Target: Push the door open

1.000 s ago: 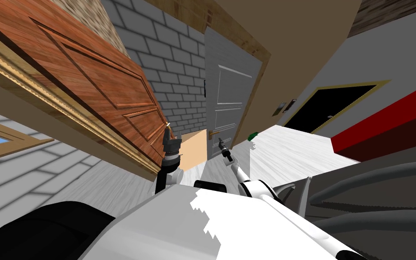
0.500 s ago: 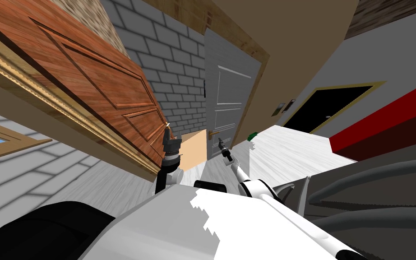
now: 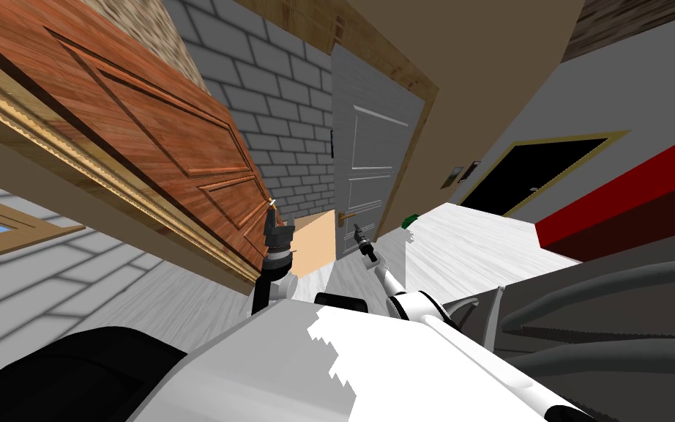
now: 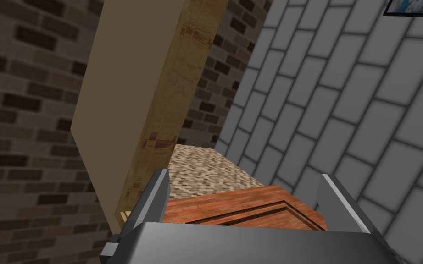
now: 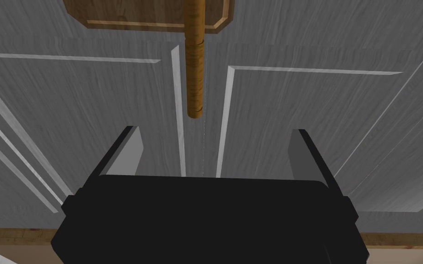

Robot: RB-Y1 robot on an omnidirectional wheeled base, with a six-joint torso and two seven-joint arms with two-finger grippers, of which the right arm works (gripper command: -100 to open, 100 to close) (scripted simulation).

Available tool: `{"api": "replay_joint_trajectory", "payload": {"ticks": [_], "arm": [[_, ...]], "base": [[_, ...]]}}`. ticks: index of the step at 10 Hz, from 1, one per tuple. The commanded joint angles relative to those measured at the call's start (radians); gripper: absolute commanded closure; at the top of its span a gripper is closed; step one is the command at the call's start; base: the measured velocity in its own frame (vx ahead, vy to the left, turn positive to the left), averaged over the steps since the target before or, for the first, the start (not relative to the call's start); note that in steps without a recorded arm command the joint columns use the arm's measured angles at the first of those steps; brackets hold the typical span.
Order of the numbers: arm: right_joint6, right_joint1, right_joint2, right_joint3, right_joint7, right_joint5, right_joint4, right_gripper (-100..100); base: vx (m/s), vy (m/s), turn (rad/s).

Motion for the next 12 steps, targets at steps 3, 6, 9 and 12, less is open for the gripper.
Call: {"api": "replay_joint_trajectory", "payload": {"ticks": [3,6,9,12], "arm": [[0.000,0.000,0.000,0.000,0.000,0.000,0.000,-100],[0.010,-0.006,-0.007,0.019,-0.020,0.005,0.008,-100],[0.010,-0.006,-0.007,0.019,-0.020,0.005,0.008,-100],[0.010,-0.006,-0.007,0.019,-0.020,0.005,0.008,-100]], "base": [[0.008,0.002,-0.007],[0.011,-0.004,-0.031],[-0.002,-0.003,-0.005],[0.001,0.007,0.018]]}}
